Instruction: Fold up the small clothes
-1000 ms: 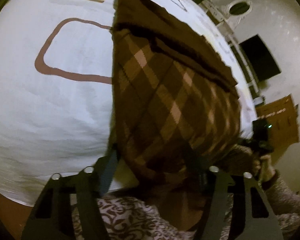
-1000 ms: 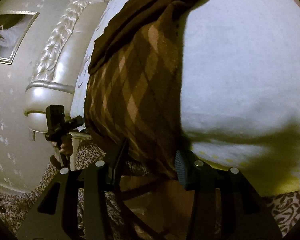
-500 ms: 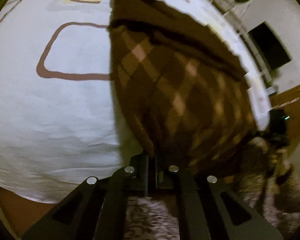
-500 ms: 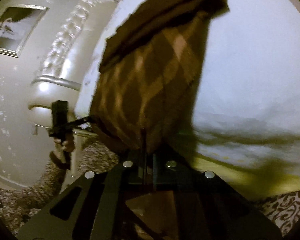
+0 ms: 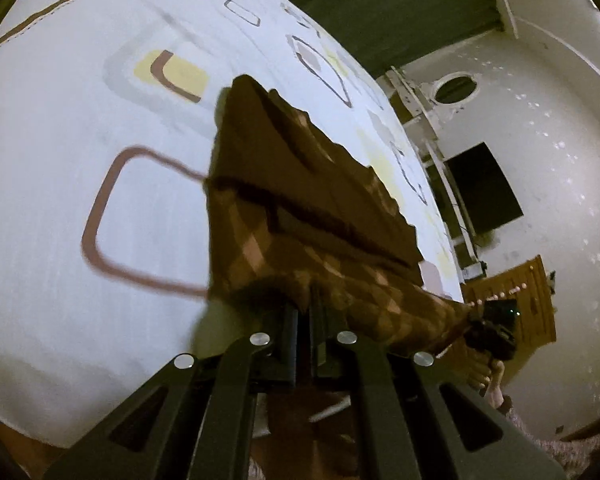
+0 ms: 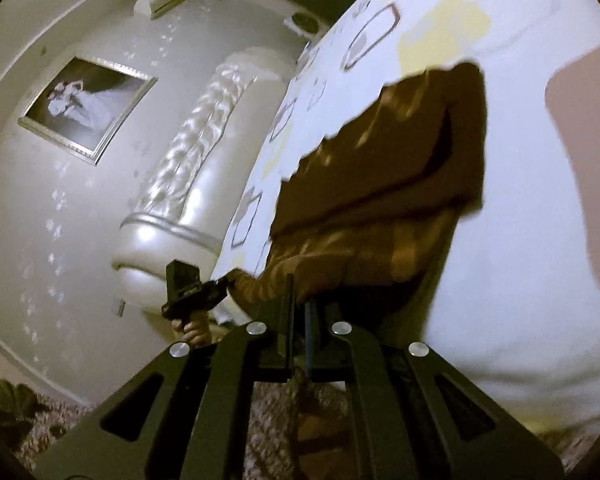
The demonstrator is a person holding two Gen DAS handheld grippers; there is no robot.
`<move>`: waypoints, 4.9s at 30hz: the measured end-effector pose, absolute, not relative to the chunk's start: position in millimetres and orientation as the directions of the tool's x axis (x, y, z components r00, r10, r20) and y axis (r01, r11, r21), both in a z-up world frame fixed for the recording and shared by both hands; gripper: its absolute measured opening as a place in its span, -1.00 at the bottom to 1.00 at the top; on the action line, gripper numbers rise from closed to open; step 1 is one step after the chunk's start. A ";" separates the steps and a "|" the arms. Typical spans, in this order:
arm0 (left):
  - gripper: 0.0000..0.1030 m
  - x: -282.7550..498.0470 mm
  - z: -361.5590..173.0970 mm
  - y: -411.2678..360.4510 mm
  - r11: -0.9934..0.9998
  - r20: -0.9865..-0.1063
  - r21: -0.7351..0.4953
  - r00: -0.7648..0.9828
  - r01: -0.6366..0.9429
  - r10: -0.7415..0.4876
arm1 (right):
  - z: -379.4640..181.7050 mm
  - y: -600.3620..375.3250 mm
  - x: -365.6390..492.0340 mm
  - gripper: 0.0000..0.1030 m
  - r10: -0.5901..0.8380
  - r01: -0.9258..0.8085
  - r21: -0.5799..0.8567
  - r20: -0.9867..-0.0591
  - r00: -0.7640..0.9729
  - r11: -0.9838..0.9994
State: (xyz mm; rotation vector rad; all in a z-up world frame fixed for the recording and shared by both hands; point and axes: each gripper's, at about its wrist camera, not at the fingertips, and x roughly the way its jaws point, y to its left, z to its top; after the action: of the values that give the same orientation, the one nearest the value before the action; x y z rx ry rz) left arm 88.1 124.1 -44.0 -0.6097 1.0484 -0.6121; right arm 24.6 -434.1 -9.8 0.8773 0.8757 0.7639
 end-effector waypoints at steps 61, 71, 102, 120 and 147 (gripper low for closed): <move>0.12 41.7 -60.2 124.1 0.951 -0.944 -0.300 0.164 -0.072 -0.285 | -49.9 -449.0 30.5 -0.13 0.732 0.045 0.870 -0.441 0.520 0.492; 0.27 41.4 -75.3 155.9 0.797 -0.771 -0.603 0.293 -0.048 -0.565 | -57.2 -443.0 6.8 -0.12 0.735 0.076 0.851 -0.491 0.467 0.520; 0.07 16.6 -103.5 163.5 0.605 -0.580 -0.796 0.269 0.012 -0.769 | -67.1 -434.7 -18.0 -0.11 0.728 0.103 0.829 -0.536 0.427 0.550; -0.71 24.0 -97.2 153.0 0.687 -0.652 -0.727 0.295 0.019 -0.698 | -91.7 -451.5 -27.2 -0.10 0.748 0.178 0.850 -0.523 0.409 0.497; -0.84 23.5 -50.3 142.5 0.635 -0.587 -0.772 0.363 0.018 -0.724 | -53.1 -429.6 -32.0 -0.92 0.782 0.020 0.877 -0.439 0.443 0.481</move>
State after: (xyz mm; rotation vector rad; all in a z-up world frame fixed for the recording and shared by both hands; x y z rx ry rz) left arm 23.5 142.5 -50.2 -0.7607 1.1092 -0.5417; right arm -32.0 -429.6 -53.1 0.9638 1.0099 0.5761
